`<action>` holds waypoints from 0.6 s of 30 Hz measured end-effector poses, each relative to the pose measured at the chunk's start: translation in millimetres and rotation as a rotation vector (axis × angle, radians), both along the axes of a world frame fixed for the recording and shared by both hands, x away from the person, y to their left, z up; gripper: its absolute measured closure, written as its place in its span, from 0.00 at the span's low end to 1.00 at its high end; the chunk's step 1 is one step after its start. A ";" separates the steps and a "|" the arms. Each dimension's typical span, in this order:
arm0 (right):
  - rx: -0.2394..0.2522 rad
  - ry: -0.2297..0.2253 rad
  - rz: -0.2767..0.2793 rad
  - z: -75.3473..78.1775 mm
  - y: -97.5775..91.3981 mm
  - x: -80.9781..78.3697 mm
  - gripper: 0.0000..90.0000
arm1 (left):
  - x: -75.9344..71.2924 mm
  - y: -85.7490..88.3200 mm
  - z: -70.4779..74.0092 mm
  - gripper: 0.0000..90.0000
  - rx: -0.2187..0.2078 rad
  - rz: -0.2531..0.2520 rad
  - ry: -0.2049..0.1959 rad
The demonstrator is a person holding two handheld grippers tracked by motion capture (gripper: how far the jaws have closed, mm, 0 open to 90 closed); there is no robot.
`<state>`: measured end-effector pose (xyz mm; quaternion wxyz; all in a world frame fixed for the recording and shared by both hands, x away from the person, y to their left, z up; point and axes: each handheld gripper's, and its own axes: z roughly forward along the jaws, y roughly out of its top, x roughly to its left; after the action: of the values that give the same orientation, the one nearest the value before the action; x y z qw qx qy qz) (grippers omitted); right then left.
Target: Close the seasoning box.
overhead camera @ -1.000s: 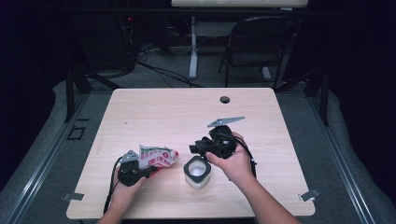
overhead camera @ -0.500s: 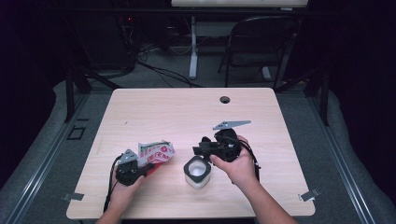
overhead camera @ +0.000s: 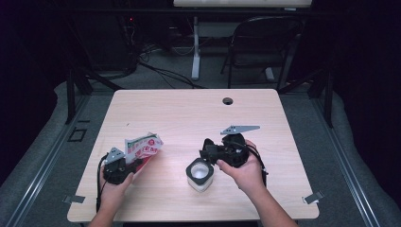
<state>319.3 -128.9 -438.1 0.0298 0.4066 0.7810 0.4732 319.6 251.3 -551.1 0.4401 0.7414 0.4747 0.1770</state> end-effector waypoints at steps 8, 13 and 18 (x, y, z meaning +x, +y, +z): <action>-0.004 0.015 0.004 -5.0 -3.8 -1.1 0.68 | 1.5 24.5 1.1 0.94 0.022 0.123 -0.017; 0.003 0.002 0.002 -6.5 -5.7 -3.9 0.68 | 1.8 35.3 -0.4 0.94 0.026 0.179 -0.020; 0.026 -0.003 0.001 -7.7 -6.6 -6.9 0.68 | 2.4 36.8 -2.5 0.95 0.045 0.195 -0.038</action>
<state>312.4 -135.5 -445.8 0.0253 0.4058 0.7749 0.4840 322.0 288.1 -553.6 0.4131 0.6978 0.5320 0.2437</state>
